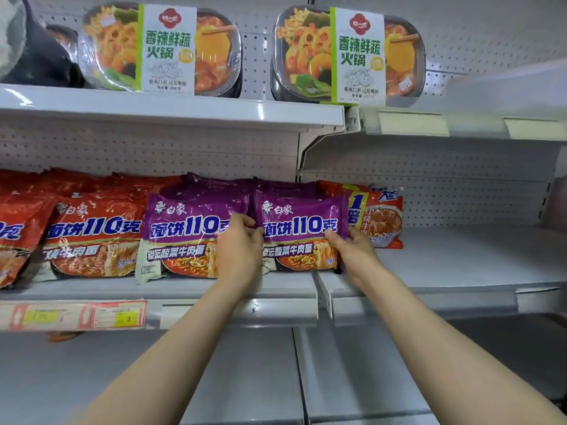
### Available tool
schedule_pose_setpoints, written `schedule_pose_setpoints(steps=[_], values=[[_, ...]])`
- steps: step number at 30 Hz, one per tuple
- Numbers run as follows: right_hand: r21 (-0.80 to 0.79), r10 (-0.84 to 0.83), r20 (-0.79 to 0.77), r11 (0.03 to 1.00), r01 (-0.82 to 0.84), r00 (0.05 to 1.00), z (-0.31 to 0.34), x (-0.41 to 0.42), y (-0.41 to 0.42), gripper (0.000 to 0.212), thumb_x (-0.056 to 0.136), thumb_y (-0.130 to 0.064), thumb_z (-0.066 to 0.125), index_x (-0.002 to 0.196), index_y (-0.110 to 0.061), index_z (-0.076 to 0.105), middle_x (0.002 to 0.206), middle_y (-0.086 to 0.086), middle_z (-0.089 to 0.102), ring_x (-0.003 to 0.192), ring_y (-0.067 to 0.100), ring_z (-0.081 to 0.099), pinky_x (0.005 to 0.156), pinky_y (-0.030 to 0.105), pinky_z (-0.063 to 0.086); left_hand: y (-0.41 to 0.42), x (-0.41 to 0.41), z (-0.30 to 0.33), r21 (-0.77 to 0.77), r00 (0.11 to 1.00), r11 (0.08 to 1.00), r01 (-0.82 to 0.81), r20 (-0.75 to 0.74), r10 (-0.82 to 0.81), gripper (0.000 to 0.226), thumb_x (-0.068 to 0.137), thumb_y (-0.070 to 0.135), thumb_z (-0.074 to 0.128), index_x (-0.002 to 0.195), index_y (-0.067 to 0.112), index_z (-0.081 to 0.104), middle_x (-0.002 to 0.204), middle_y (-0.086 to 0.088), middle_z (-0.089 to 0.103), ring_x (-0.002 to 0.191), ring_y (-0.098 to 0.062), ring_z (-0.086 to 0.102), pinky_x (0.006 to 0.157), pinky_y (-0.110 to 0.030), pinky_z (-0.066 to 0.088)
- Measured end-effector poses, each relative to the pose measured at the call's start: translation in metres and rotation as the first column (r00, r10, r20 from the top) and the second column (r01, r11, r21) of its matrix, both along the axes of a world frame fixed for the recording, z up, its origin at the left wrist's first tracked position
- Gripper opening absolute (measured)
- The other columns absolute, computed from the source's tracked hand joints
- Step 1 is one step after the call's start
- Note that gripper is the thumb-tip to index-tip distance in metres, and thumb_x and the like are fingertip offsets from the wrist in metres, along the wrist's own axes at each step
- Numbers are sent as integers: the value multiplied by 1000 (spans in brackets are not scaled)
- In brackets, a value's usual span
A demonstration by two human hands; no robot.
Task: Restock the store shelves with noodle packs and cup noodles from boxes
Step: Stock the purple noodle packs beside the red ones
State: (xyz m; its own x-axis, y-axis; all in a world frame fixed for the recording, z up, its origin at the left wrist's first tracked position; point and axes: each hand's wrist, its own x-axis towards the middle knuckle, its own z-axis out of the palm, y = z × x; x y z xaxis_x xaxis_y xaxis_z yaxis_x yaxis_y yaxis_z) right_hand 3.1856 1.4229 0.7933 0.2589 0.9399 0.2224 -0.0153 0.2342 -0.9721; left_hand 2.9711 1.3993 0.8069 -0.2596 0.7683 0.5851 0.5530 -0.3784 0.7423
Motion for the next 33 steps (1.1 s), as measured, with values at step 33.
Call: schedule_pose_setpoints(steps=[33], values=[[61, -155, 628, 987, 151, 763, 7, -18, -65, 37, 105, -38, 48, 132, -17, 60, 130, 1, 64, 119, 20, 58, 94, 31, 45, -48, 47, -38, -150, 975, 988, 39, -212, -71, 61, 97, 44, 58, 143, 6, 43, 147, -12, 43, 133, -30, 44, 109, -45, 41]])
